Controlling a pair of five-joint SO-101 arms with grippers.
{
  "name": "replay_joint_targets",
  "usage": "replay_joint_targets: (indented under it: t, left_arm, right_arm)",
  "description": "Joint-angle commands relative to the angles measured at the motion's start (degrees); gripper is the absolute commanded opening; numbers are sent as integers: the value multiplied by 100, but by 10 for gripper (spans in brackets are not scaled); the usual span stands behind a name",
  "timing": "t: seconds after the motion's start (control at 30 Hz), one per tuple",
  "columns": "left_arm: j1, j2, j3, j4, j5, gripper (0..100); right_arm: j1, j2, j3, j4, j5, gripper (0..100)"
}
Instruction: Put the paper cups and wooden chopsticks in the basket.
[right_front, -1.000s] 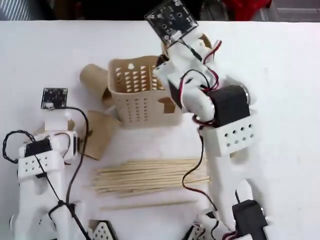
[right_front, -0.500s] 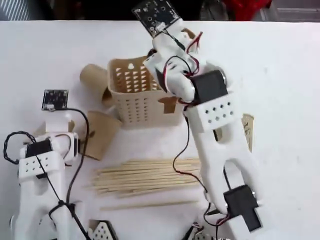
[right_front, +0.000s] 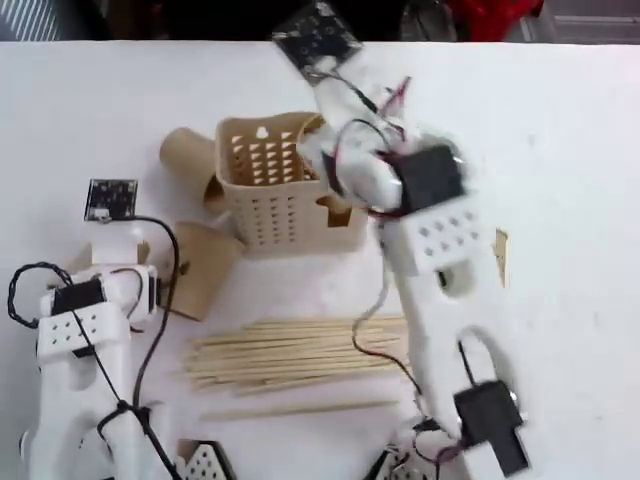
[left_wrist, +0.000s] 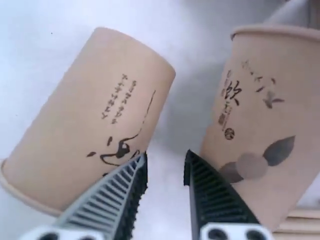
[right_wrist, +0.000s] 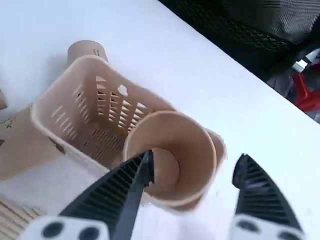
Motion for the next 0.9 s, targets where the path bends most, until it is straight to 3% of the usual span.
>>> replay_joint_targets:
  t: [0.0, 0.1, 0.23, 0.37, 0.5, 0.63, 0.87]
  left_arm:
    - [180, -198, -9, -132, 62, 143]
    - [198, -198, 0, -123, 62, 143]
    - [189, -198, 0, -132, 62, 143]
    - [180, -198, 0, -132, 62, 143]
    - [180, -171, 0, -132, 62, 143]
    - [180, -180, 0, -132, 62, 143]
    - [198, -189, 0, -132, 53, 143]
  right_arm:
    - [725, -716, -79, 787, 193, 262]
    - [1613, -655, -44, 1481, 1433, 262]
    - [2651, -13, 193, 1490, 3314, 262]
    - [2809, 1042, 290, 1508, 4914, 262]
    - [2756, 2018, 255, 1508, 6048, 262]
    - [2738, 2677, 237, 1402, 6725, 262]
    - [2809, 3530, -378, 1429, 6813, 262]
